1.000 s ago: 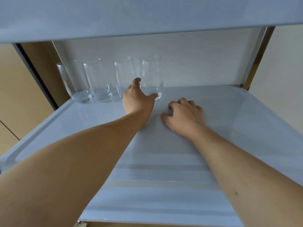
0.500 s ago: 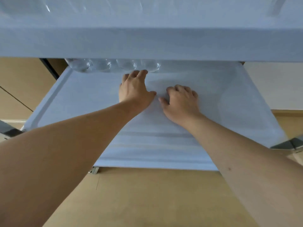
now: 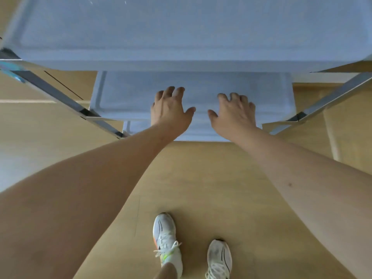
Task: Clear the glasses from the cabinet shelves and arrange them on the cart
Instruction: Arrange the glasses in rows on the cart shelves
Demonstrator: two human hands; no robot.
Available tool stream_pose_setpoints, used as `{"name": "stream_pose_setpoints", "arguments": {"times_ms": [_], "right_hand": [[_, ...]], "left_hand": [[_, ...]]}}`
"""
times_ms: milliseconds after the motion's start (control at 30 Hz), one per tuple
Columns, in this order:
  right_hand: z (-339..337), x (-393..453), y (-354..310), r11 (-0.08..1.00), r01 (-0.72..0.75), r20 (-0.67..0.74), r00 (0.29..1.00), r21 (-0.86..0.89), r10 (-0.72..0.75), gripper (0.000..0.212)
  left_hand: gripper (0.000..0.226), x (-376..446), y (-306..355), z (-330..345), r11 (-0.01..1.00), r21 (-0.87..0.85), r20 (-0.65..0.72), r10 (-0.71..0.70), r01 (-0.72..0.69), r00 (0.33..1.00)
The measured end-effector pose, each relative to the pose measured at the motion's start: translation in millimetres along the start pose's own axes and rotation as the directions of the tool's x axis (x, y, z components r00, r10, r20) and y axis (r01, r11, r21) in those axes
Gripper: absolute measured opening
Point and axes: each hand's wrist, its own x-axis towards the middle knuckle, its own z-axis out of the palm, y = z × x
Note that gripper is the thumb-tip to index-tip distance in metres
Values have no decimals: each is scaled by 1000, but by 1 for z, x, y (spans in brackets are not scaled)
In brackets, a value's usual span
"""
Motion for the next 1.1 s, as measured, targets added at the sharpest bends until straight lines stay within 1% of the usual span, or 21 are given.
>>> {"name": "stream_pose_setpoints", "arguments": {"times_ms": [133, 233, 300, 400, 467, 567, 700, 767, 900, 1033, 1100], "right_hand": [[-39, -56, 1, 998, -49, 72, 996, 30, 47, 54], [-75, -99, 2, 994, -86, 143, 987, 65, 76, 54], [-106, -123, 8, 990, -116, 151, 983, 77, 103, 55], [-154, -152, 15, 985, -133, 104, 987, 113, 122, 55], [-185, -169, 20, 984, -128, 81, 990, 122, 118, 54], [-234, -192, 29, 973, -165, 52, 986, 159, 159, 52], [-291, -225, 54, 949, -226, 9, 973, 220, 230, 55], [-313, -237, 72, 938, -230, -42, 968, 259, 249, 53], [-351, -243, 109, 928, -265, -165, 935, 263, 314, 43], [-381, -237, 147, 896, -342, -213, 888, 283, 406, 55], [-391, -234, 167, 870, -394, -224, 857, 295, 464, 58]], "left_hand": [[66, -46, 24, -37, 992, 91, 113, 73, -84, 991], [68, -84, 53, -71, 988, 84, 167, 117, -132, 979], [70, -105, 80, -97, 985, 61, 196, 148, -163, 969], [72, -126, 118, -140, 976, 43, 189, 200, -212, 961], [72, -137, 140, -168, 968, 69, 192, 225, -242, 955], [73, -144, 178, -216, 950, 108, 185, 270, -292, 945], [73, -147, 235, -276, 920, 133, 104, 356, -368, 929], [73, -144, 263, -297, 906, 144, 67, 392, -398, 917], [72, -135, 316, -319, 876, 144, 18, 462, -460, 886], [70, -119, 374, -321, 832, 95, 25, 548, -547, 836], [70, -107, 403, -317, 792, 82, 44, 604, -605, 796]]}}
